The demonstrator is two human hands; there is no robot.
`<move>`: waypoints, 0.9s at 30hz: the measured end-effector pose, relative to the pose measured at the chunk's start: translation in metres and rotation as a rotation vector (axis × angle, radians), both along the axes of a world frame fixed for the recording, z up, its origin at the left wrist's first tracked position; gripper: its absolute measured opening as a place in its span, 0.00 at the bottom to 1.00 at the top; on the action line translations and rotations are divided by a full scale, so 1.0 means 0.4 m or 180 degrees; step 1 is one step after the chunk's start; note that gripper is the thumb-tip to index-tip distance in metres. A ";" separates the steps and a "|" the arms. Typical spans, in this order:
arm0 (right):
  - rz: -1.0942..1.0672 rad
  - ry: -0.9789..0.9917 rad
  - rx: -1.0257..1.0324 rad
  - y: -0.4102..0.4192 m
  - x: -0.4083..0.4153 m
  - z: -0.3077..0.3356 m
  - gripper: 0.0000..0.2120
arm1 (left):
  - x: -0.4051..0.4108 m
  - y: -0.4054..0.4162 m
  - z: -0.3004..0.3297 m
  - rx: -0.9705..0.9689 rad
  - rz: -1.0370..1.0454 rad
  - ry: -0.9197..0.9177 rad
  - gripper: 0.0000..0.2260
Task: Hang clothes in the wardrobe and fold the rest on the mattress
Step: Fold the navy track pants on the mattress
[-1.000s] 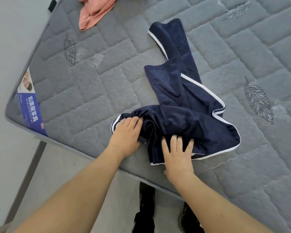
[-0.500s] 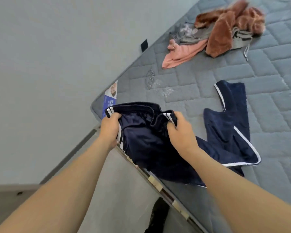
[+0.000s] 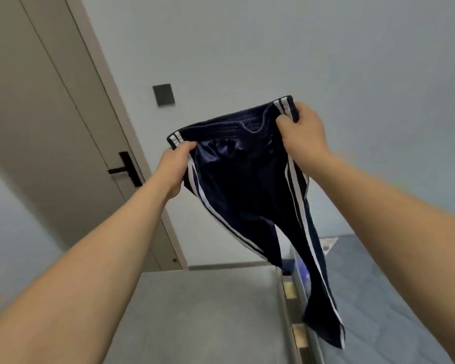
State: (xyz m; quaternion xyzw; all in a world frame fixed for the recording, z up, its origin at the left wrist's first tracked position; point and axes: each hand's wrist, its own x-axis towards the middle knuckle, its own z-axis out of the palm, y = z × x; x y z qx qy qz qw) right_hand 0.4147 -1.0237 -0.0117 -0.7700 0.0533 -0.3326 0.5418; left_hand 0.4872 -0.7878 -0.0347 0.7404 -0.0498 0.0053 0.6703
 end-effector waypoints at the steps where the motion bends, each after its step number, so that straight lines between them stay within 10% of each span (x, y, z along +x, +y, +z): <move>1: -0.0222 -0.0127 -0.0125 0.015 0.007 0.082 0.05 | -0.005 0.035 0.072 0.0148 -0.0066 -0.0227 0.14; 8: -0.0275 0.0369 -0.0717 0.054 0.039 0.220 0.09 | -0.044 0.186 0.264 0.1860 -0.0287 -0.0748 0.18; 11: -0.0475 -0.0101 -0.0499 0.092 0.065 0.222 0.07 | -0.012 0.240 0.297 0.1452 -0.0127 -0.0975 0.14; 14: 0.0014 0.0915 -0.0945 0.134 0.099 0.221 0.10 | 0.010 0.300 0.311 0.1941 -0.0075 -0.0857 0.14; 23: 0.1693 0.0437 -0.0314 0.119 0.103 0.260 0.18 | 0.045 0.399 0.342 0.0109 -0.0709 -0.0647 0.15; 27: 0.0998 -0.0113 0.0037 0.097 0.123 0.242 0.08 | 0.040 0.380 0.328 -0.0473 -0.0865 -0.0496 0.13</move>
